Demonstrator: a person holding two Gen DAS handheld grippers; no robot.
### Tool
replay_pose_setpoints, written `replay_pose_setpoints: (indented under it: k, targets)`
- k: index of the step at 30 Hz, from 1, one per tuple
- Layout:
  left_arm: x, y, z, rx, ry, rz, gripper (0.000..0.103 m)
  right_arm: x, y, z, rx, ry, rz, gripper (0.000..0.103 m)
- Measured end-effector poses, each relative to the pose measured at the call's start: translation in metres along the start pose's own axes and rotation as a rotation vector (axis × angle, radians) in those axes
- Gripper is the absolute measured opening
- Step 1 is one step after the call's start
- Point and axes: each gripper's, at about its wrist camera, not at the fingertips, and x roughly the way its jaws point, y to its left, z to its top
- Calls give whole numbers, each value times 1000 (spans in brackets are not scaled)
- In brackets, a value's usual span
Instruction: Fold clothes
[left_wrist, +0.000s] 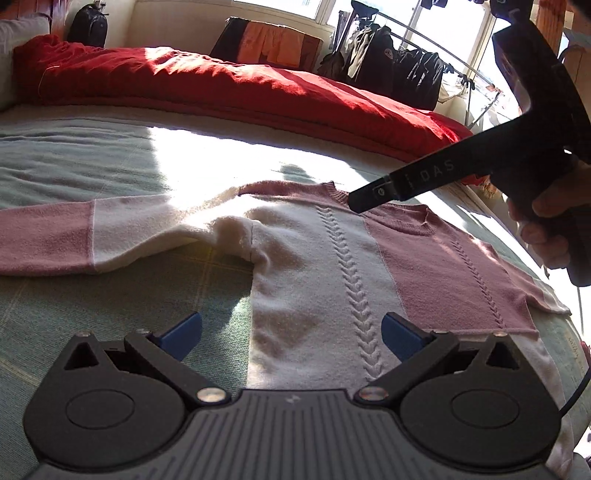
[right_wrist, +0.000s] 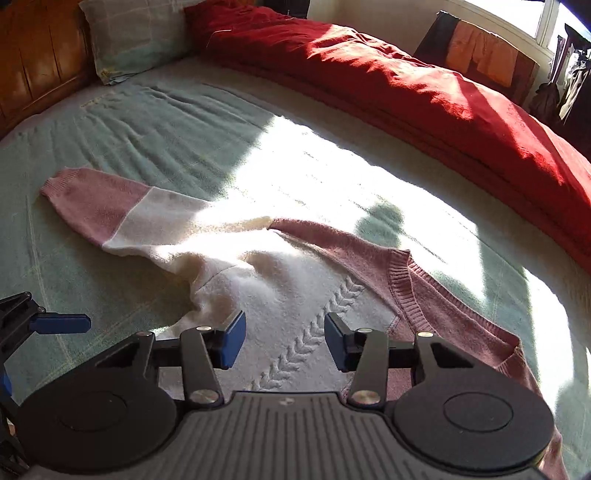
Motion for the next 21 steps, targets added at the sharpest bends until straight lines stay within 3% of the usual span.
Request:
replay_pose_setpoints:
  k: [5,10,14,18,21]
  targets:
    - [-8,6,7,-17,-1,-32,102,27,11,54,-146,-19,97,46]
    - [-9,22,12,-39,-15,-18,102,76,36,103,-298,4,178,46]
    - [-15,33,14,-28,-48,-14,102,119,61,124,-394,34,244,46]
    - [-13,54,12,-107,-57,-76,102,153,84,134,-494,81,314,46]
    - [-3,61,9,-125,-30,-50,102,170,94,134,-550,115,354,46]
